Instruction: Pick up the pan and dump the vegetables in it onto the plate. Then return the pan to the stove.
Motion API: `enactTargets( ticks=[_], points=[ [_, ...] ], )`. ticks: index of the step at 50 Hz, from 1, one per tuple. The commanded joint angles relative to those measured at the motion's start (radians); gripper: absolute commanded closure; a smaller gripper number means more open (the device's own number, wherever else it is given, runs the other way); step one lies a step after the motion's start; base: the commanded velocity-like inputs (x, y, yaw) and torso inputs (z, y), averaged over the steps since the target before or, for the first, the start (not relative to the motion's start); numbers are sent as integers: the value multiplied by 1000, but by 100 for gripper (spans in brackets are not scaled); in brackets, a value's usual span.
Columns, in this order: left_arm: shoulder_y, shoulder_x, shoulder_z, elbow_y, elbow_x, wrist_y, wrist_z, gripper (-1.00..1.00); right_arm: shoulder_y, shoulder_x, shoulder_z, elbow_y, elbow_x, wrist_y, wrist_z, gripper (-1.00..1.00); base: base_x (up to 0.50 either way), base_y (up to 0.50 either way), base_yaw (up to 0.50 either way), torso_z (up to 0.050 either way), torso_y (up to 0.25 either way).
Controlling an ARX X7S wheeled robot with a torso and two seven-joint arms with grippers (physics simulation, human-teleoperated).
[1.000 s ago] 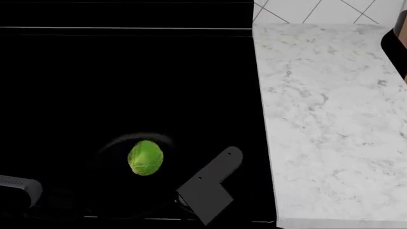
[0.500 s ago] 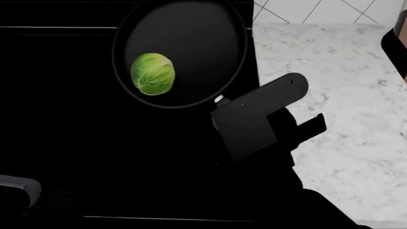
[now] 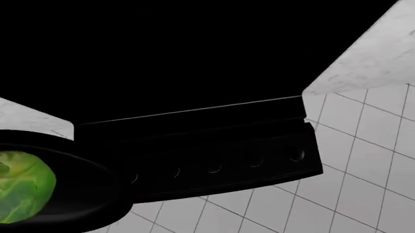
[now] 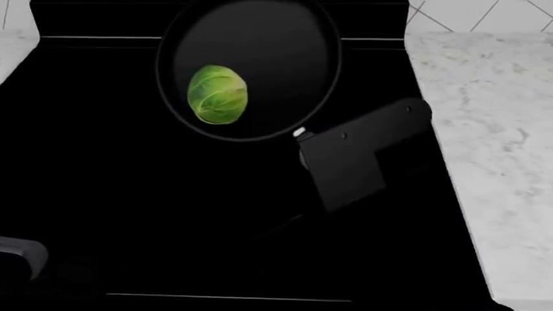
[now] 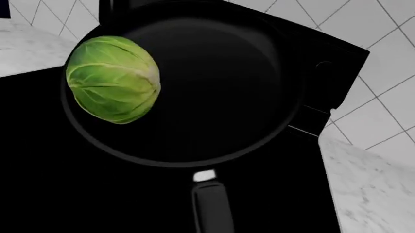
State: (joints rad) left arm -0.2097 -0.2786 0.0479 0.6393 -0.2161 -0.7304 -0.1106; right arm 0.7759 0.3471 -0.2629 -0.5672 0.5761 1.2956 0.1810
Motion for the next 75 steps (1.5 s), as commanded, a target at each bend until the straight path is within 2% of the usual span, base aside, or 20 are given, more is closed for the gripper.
enactTargets(
  ticks=[1, 22, 44, 75],
  points=[
    [-4, 10, -31, 25, 12, -15, 15, -100, 31, -26, 34, -20, -108, -1, -226, 100, 0, 500, 0, 0, 0],
    [-7, -2, -40, 45, -5, -25, 9, -100, 62, -25, -11, -20, -121, 12, -197, 100, 0, 500, 0, 0, 2],
    [14, -28, -77, 144, -35, -75, -4, -100, 81, -36, -27, -10, -116, 8, -185, 100, 0, 500, 0, 1, 2],
    [45, -38, -70, 119, -40, -28, -6, -100, 107, -40, -118, 86, -147, -60, -182, 100, 0, 500, 0, 0, 2]
  ],
)
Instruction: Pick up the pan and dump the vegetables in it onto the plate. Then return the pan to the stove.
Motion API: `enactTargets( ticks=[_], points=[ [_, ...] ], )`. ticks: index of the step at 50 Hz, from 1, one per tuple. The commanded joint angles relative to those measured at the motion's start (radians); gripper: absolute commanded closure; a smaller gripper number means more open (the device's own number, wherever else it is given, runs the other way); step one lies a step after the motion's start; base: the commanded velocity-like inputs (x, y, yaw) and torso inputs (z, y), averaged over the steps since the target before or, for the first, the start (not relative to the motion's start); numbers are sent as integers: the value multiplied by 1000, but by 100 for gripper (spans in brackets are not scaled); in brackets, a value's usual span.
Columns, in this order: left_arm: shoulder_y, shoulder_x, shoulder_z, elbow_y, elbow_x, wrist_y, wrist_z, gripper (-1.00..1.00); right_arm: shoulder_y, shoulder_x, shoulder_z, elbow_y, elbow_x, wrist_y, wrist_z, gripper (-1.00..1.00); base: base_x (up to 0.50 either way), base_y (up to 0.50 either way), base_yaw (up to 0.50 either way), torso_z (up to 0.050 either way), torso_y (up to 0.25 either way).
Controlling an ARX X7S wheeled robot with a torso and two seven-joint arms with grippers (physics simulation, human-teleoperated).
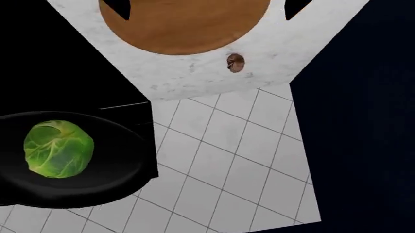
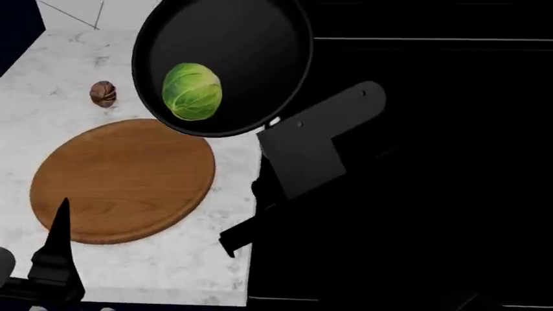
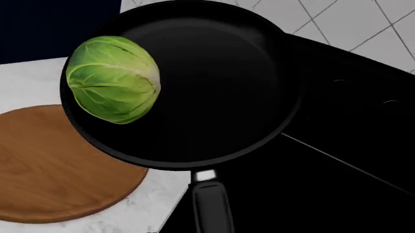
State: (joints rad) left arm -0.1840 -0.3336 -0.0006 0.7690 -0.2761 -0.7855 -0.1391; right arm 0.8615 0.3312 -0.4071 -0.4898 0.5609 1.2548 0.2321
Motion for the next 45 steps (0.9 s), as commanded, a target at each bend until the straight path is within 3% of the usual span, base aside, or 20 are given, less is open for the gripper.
enactTargets(
  ticks=[1, 23, 31, 45],
  points=[
    [21, 17, -22, -12, 19, 29, 23, -100, 25, -29, 33, 17, -130, -19, -233, 100, -1, 500, 0, 0, 0],
    [55, 13, -39, -29, 6, 71, 23, -100, 157, -99, -201, 397, -254, -222, -299, 100, 3, 23, 0, 1, 2],
    [69, 13, -45, -34, 1, 89, 25, -100, 233, -117, -440, 497, -395, -294, -297, 100, 0, 0, 0, 0, 3],
    [103, 13, -65, -43, -12, 124, 29, -100, 322, -98, -684, 503, -628, -334, -198, 100, 0, 0, 0, 1, 1]
  ],
)
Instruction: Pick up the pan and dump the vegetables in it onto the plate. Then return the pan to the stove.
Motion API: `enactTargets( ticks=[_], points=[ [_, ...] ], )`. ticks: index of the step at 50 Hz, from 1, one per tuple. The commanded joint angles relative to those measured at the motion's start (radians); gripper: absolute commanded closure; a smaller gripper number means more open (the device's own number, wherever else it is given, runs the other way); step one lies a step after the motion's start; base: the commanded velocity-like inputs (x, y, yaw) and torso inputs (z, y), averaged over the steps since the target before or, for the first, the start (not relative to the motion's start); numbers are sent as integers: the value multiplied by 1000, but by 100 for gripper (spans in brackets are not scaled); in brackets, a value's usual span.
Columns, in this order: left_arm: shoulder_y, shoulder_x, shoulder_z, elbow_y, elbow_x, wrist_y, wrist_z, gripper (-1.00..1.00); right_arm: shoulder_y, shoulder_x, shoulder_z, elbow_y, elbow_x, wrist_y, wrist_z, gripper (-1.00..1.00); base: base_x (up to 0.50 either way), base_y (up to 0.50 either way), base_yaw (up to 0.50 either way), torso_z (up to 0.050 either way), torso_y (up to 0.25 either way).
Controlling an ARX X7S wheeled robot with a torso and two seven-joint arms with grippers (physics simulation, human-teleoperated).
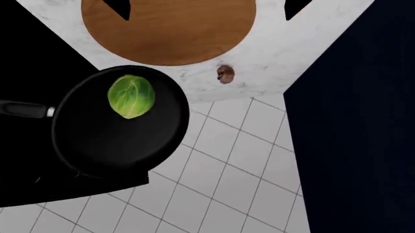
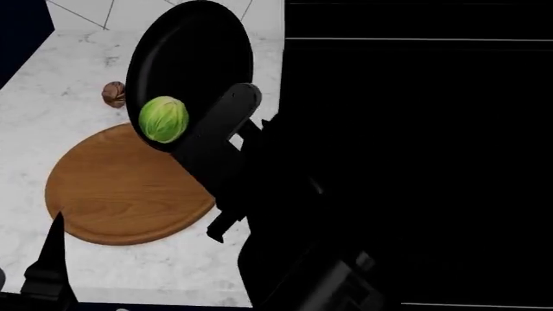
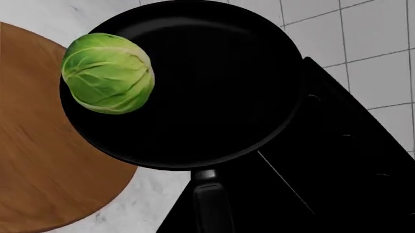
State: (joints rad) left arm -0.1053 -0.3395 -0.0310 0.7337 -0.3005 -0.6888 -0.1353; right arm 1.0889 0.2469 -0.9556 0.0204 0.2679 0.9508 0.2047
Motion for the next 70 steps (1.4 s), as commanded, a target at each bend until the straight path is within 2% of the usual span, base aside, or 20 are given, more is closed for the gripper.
enactTargets(
  ticks=[1, 14, 28, 31, 33, 36, 39, 53, 70],
  points=[
    [27, 19, -35, -10, 12, 31, 25, -100, 104, -8, -148, -22, -356, -26, -159, 100, 0, 0, 0, 0, 11],
    [29, 22, -34, -25, -1, 46, 29, -100, 156, 29, -183, -147, -425, 29, -139, 100, 0, 0, 0, 1, 2],
    [70, 25, -62, 20, -67, 41, 51, -100, 201, 20, -430, 11, -577, 68, -117, 100, 0, 0, 0, 0, 1],
    [81, 22, -54, 30, -53, 51, 45, -100, 181, 22, -380, 2, -544, 67, -118, 100, 0, 0, 0, 0, 3],
    [94, 20, -52, 35, -49, 62, 46, -100, 132, 38, -260, -35, -480, 55, -97, 100, 0, 0, 0, 0, 0],
    [90, 20, -52, 17, -41, 70, 43, -100, 4, 55, 50, -146, -280, 18, -103, 100, 0, 0, 0, 3, 3],
    [83, 20, -34, 14, -27, 71, 36, -100, -64, 66, 167, -230, -207, 18, -99, 100, 0, 0, 0, 0, 0],
    [89, 14, -20, 7, -11, 88, 27, -100, -45, 79, 177, -268, -211, 23, -95, 100, 0, 0, 0, 0, 1],
    [85, 7, -9, 12, -11, 81, 16, -100, -50, 102, 190, -302, -214, 57, -83, 100, -105, 3, -497, 1, 2]
  ],
)
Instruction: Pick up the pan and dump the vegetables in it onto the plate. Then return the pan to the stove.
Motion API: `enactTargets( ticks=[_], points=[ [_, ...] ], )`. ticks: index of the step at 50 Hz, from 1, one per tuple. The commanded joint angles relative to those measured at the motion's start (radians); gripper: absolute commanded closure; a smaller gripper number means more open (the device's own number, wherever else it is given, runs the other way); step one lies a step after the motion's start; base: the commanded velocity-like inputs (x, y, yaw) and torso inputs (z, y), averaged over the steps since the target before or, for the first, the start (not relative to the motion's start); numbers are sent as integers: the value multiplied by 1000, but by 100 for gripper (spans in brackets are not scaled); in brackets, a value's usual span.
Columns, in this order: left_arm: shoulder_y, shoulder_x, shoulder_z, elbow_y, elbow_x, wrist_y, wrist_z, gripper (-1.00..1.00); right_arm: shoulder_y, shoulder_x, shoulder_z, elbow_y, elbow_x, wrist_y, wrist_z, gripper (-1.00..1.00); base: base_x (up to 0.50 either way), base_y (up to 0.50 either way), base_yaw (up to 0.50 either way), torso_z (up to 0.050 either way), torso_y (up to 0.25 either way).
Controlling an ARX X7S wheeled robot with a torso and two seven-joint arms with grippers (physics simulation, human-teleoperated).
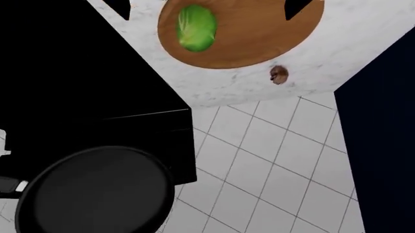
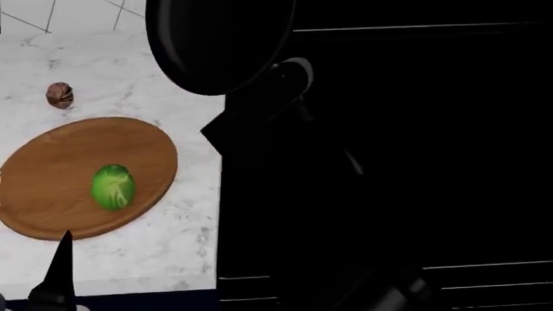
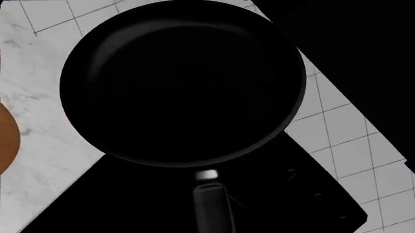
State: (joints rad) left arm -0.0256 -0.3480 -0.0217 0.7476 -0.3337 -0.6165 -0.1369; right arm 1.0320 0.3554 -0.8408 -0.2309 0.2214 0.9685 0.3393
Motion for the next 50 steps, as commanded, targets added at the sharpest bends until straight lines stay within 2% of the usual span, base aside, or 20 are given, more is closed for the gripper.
enactTargets(
  ticks=[1, 21, 37, 50],
  points=[
    [6, 16, -17, -4, 23, 11, 18, -100, 7, -5, 78, -52, -167, 41, -217, 100, 0, 0, -500, 0, 0],
    [7, 12, 2, 2, 26, 5, 3, -100, -8, -4, 63, -10, -171, 19, -209, 100, 8, -2, -500, 1, 2],
    [-42, 7, 34, 27, 27, -54, -22, -100, -18, 3, 61, 19, -165, -14, -215, 100, 148, -44, -500, 1, 1],
    [-26, 3, 29, 25, 25, -34, -24, -100, -14, -5, 47, 38, -164, -19, -220, 100, 170, -66, -500, 1, 2]
  ],
)
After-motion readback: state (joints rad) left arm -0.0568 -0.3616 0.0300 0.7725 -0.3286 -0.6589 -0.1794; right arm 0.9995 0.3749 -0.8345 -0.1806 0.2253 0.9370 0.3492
